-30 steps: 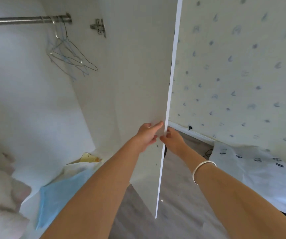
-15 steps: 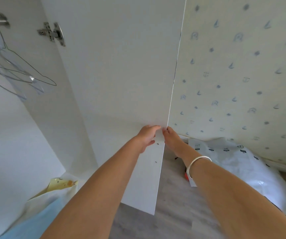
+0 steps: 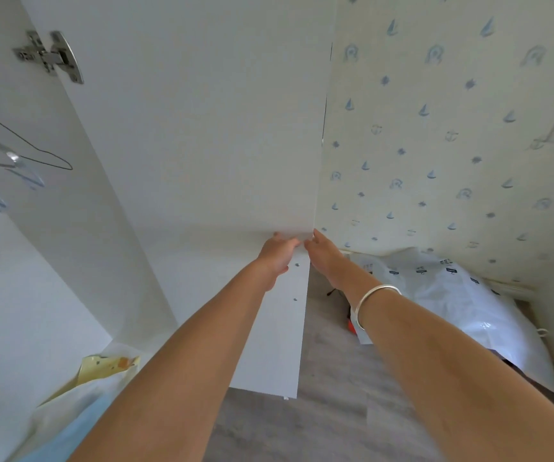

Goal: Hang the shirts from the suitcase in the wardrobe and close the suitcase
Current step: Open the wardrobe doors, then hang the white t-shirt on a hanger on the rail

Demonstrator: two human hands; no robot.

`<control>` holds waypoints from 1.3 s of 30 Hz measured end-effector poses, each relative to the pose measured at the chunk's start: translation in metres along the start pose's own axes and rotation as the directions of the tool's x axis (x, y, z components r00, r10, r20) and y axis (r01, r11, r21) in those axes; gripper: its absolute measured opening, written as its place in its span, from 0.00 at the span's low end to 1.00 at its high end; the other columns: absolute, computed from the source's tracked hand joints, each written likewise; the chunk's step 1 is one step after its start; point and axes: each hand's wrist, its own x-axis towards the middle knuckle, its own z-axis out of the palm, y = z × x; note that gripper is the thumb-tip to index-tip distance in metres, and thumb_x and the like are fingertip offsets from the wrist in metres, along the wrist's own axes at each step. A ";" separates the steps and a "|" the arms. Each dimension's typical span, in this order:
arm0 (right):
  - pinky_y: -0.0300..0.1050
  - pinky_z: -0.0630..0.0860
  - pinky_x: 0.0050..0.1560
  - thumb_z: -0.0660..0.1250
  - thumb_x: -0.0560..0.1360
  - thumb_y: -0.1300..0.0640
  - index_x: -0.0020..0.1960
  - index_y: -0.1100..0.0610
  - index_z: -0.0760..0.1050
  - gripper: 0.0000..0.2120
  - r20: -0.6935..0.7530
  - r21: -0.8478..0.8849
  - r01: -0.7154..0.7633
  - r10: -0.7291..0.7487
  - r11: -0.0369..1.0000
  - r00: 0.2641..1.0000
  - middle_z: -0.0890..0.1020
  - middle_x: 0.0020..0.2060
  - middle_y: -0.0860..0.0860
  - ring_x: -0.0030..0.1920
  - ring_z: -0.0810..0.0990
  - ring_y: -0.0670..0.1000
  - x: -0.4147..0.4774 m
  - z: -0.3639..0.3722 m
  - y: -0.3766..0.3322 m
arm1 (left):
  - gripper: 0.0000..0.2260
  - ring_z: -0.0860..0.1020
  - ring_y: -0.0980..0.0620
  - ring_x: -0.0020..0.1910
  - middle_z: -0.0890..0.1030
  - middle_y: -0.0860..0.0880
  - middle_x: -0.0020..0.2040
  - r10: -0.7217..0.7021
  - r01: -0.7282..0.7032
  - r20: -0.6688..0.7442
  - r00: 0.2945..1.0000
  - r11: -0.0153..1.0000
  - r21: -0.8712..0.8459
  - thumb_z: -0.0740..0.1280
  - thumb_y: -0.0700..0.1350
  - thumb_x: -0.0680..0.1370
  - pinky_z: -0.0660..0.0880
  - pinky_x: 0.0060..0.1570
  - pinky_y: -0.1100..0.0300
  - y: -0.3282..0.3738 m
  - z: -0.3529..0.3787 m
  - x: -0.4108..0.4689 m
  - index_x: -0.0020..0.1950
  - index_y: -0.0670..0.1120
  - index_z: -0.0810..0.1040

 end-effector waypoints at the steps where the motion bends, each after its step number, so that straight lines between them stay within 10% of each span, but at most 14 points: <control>1: 0.40 0.66 0.42 0.51 0.80 0.62 0.59 0.55 0.70 0.13 0.001 0.014 -0.014 0.014 1.000 1.000 0.73 0.46 0.49 0.45 0.71 0.50 -0.001 0.000 0.004 | 0.23 0.72 0.47 0.65 0.71 0.50 0.69 0.007 -0.006 -0.050 0.999 1.000 0.015 0.59 0.46 0.78 0.73 0.61 0.55 -0.003 0.003 0.000 0.74 0.49 0.64; 5: 0.42 0.69 0.54 0.54 0.80 0.60 0.52 0.51 0.71 0.08 -0.009 0.056 -0.136 0.136 0.989 0.991 0.70 0.45 0.47 0.51 0.73 0.51 -0.013 -0.004 0.022 | 0.10 0.75 0.45 0.41 0.77 0.42 0.50 -0.023 0.048 -0.202 0.979 0.992 0.118 0.56 0.43 0.75 0.72 0.43 0.58 -0.021 0.017 -0.007 0.51 0.43 0.74; 9: 0.46 0.69 0.53 0.58 0.80 0.59 0.46 0.54 0.74 0.07 -0.023 0.130 -0.318 0.323 0.939 0.946 0.78 0.48 0.54 0.54 0.74 0.54 -0.034 -0.027 0.060 | 0.08 0.74 0.48 0.34 0.77 0.44 0.44 -0.202 0.187 0.039 0.978 0.951 0.244 0.58 0.44 0.76 0.69 0.32 0.62 -0.033 0.044 -0.011 0.52 0.42 0.72; 15: 0.45 0.72 0.52 0.58 0.80 0.55 0.65 0.61 0.72 0.17 -0.250 0.362 -0.475 0.574 0.802 0.780 0.82 0.54 0.55 0.48 0.78 0.50 -0.104 -0.091 0.120 | 0.06 0.72 0.50 0.31 0.76 0.47 0.38 -0.164 -0.055 0.395 0.904 0.872 0.487 0.58 0.45 0.78 0.68 0.35 0.62 -0.031 0.145 -0.025 0.49 0.45 0.72; 20: 0.41 0.67 0.31 0.63 0.78 0.52 0.60 0.62 0.77 0.17 -0.485 0.557 -0.420 0.691 0.717 0.536 0.80 0.38 0.53 0.35 0.75 0.52 -0.209 -0.130 0.182 | 0.09 0.74 0.51 0.33 0.77 0.48 0.40 -0.200 -0.329 0.683 0.702 0.760 0.560 0.59 0.47 0.78 0.69 0.36 0.61 -0.057 0.242 -0.080 0.55 0.46 0.72; 32: 0.49 0.77 0.50 0.60 0.76 0.55 0.42 0.59 0.80 0.13 -0.481 0.875 -0.192 0.849 0.445 -0.221 0.82 0.39 0.55 0.43 0.80 0.54 -0.514 -0.101 0.299 | 0.03 0.71 0.48 0.34 0.76 0.43 0.44 -0.471 -0.780 0.877 0.089 0.515 0.356 0.58 0.42 0.78 0.64 0.31 0.63 -0.180 0.388 -0.306 0.48 0.46 0.71; 39: 0.49 0.77 0.55 0.60 0.77 0.57 0.48 0.56 0.75 0.06 -0.322 0.947 -0.109 0.886 0.303 -0.335 0.81 0.45 0.56 0.48 0.80 0.55 -0.622 -0.074 0.367 | 0.08 0.76 0.47 0.44 0.78 0.46 0.47 -0.572 -0.853 0.820 -0.009 0.432 0.292 0.57 0.45 0.79 0.76 0.51 0.55 -0.251 0.445 -0.390 0.54 0.46 0.74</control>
